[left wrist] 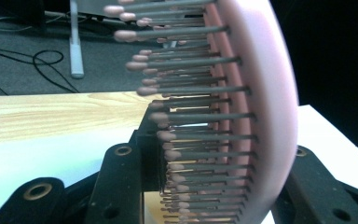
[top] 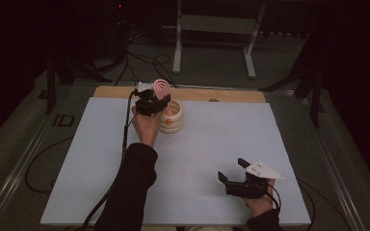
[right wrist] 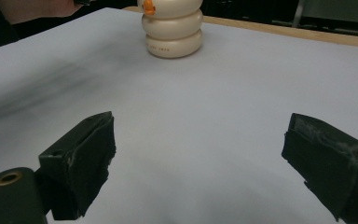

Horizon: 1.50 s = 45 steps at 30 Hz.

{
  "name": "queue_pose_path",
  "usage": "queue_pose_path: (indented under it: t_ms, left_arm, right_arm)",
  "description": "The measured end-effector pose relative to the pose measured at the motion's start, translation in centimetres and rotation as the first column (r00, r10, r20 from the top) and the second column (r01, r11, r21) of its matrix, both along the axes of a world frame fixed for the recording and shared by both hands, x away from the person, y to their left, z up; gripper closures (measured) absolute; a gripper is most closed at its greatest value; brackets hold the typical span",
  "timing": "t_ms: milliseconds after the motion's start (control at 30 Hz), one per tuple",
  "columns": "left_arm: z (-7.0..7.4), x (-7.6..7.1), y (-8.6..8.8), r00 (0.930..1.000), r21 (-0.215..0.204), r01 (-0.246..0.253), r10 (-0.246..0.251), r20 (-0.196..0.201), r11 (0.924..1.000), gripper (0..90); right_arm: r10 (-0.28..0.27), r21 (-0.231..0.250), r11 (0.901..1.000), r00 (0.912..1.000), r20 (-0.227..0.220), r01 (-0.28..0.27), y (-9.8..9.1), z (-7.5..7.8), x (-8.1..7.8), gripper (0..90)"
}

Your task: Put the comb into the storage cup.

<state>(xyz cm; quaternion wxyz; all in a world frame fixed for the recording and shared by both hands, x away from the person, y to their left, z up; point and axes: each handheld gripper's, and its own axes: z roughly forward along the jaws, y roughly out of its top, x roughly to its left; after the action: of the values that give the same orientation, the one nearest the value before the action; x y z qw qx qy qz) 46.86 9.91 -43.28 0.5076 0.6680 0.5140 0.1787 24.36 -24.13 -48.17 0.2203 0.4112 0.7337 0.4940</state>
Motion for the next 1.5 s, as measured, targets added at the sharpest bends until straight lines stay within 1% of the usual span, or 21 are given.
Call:
queue_pose_path:
  t_ms: [367, 600, 633, 700, 933, 1067, 1133, 1267, 1500]
  left_arm:
    - [-0.1, 0.0, 0.3, 1.0, 0.006, 0.0, 0.0, -0.009, 1.0, 59.3]
    - [-0.2, 0.0, 0.5, 0.9999, 0.016, -0.011, 0.011, -0.009, 0.9998, 57.8]
    - [-0.4, -0.1, 0.6, 0.9998, 0.01, -0.019, 0.019, -0.006, 0.9998, 57.8]
    - [-0.6, -0.1, 0.8, 0.9996, 0.015, -0.026, 0.026, -0.011, 0.9995, 57.0]
    - [-1.0, -0.3, 1.5, 0.9987, 0.012, -0.048, 0.048, -0.018, 0.9988, 55.6]
    - [-1.1, -0.3, 1.7, 0.9984, 0.016, -0.053, 0.053, -0.02, 0.9985, 53.9]
    - [-1.1, -0.3, 1.7, 0.9976, 0.024, -0.066, 0.066, -0.022, 0.9975, 51.2]
    - [-1.2, -0.4, 1.8, 0.9971, 0.022, -0.071, 0.071, -0.025, 0.9973, 50.3]
    - [-1.2, -0.4, 1.7, 0.9964, 0.039, -0.082, 0.082, -0.021, 0.9959, 45.3]
  right_arm:
    - [0.002, -0.001, 1.0, 1.0, 0.001, -0.002, 0.0, 0.0, 0.0, 8.9]
    - [0.002, -0.001, 1.0, 1.0, 0.0, -0.002, 0.0, 0.0, 0.0, 8.9]
    - [0.002, -0.001, 1.0, 1.0, 0.0, -0.002, 0.0, 0.0, 0.0, 8.9]
    - [0.004, 0.0, 1.0, 1.0, 0.0, -0.004, 0.1, 0.0, 0.0, 8.9]
    - [0.007, -0.002, 1.0, 1.0, -0.001, -0.007, 0.1, 0.0, 0.0, 8.9]
    - [0.007, -0.004, 1.0, 1.0, 0.001, -0.007, 0.2, 0.0, 0.0, 8.9]
    - [0.008, -0.005, 1.0, 1.0, 0.001, -0.008, 0.2, 0.0, 0.0, 8.9]
    - [0.007, -0.003, 1.0, 1.0, 0.0, -0.007, 0.2, 0.0, 0.0, 8.9]
    - [0.007, -0.003, 1.0, 1.0, 0.0, -0.007, 0.1, 0.0, 0.0, 8.9]
